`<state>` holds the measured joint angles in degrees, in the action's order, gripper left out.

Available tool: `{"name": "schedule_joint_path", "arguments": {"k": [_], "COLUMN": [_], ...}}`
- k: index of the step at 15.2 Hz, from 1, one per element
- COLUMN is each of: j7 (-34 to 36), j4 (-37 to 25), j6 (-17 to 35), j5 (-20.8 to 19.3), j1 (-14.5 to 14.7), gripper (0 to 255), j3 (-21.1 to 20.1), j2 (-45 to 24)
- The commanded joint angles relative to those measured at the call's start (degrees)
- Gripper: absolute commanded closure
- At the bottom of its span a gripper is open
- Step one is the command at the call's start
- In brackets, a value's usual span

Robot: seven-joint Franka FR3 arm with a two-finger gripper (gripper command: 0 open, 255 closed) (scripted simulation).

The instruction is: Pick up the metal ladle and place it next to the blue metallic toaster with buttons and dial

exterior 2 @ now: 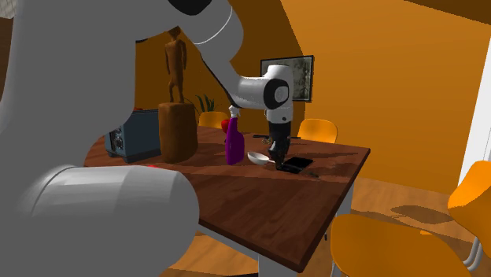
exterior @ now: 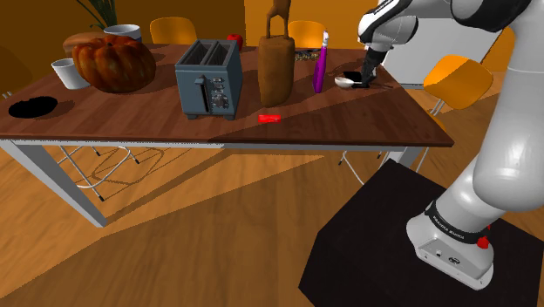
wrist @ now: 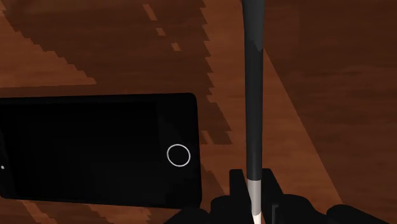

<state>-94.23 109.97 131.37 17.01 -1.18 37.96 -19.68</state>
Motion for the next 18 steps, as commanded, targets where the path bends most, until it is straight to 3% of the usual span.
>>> {"name": "schedule_joint_path", "arguments": {"k": [1,18], "j7": [0.5,4.0], "j4": [-0.6,-7.6], "j6": [-1.2,-12.4], "j5": [-0.8,-6.0], "j1": [0.3,1.8], "gripper": [255,255], "j3": [0.4,2.5], "j2": [0.8,6.3]}}
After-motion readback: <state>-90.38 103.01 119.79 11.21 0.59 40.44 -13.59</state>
